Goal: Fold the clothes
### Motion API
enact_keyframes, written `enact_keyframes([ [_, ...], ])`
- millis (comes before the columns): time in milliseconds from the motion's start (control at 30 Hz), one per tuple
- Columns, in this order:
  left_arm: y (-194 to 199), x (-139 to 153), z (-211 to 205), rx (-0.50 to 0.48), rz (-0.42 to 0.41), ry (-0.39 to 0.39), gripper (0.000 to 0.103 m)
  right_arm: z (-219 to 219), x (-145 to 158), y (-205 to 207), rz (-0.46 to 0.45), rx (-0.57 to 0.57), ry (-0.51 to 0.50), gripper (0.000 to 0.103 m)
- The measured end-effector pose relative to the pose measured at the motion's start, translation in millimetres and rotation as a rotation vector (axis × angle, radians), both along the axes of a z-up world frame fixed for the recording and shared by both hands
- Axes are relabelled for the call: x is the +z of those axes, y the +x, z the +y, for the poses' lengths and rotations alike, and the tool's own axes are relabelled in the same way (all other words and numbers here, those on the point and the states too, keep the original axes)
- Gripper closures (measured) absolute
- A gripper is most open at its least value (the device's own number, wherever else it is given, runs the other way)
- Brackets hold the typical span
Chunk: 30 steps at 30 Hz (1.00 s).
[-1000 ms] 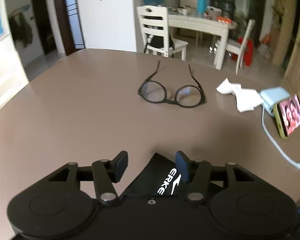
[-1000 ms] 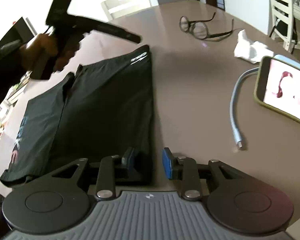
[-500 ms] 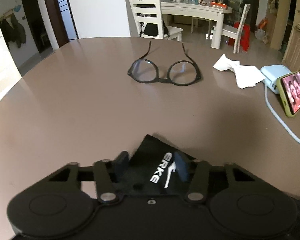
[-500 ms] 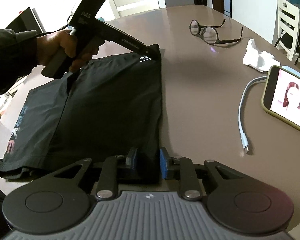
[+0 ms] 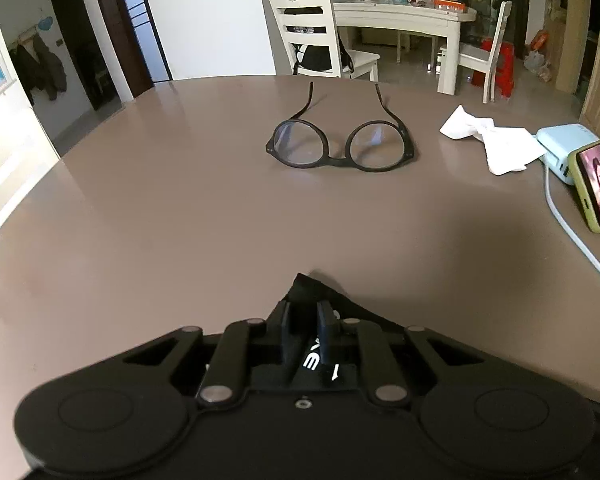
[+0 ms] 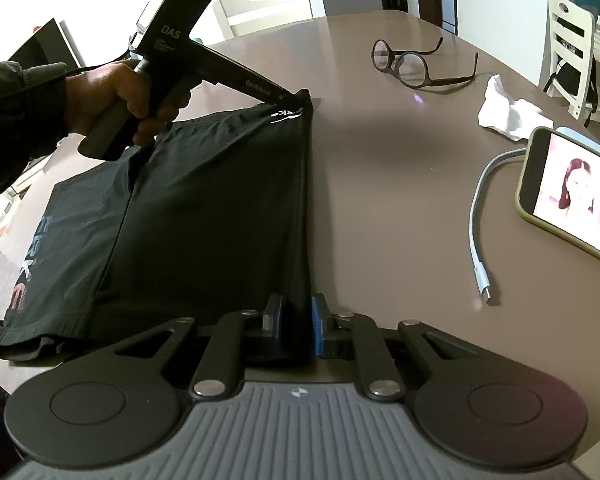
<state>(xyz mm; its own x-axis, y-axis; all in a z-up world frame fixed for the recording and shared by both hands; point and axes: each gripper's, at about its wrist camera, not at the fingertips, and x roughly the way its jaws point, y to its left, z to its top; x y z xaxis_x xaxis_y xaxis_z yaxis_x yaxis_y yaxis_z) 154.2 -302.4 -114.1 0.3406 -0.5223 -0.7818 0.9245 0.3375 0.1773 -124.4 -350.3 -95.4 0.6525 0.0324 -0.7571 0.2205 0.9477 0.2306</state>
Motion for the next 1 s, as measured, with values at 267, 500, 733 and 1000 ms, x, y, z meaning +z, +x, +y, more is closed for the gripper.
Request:
enact_keyframes([
  [267,0,24,19,0.063,0.014,-0.080,0.046,2,11,-3,-0.035,-0.008,-0.028,0.076],
  [500,-22,15,31,0.023,0.014,-0.012,0.046,17,18,12,-0.086,0.086,-0.048,0.074],
  [733,-23,2,34,0.059,0.054,0.008,0.045,36,9,24,-0.029,0.197,-0.072,0.074],
  [1000,-20,5,33,0.097,0.043,0.010,0.040,36,6,22,-0.008,0.195,-0.074,0.072],
])
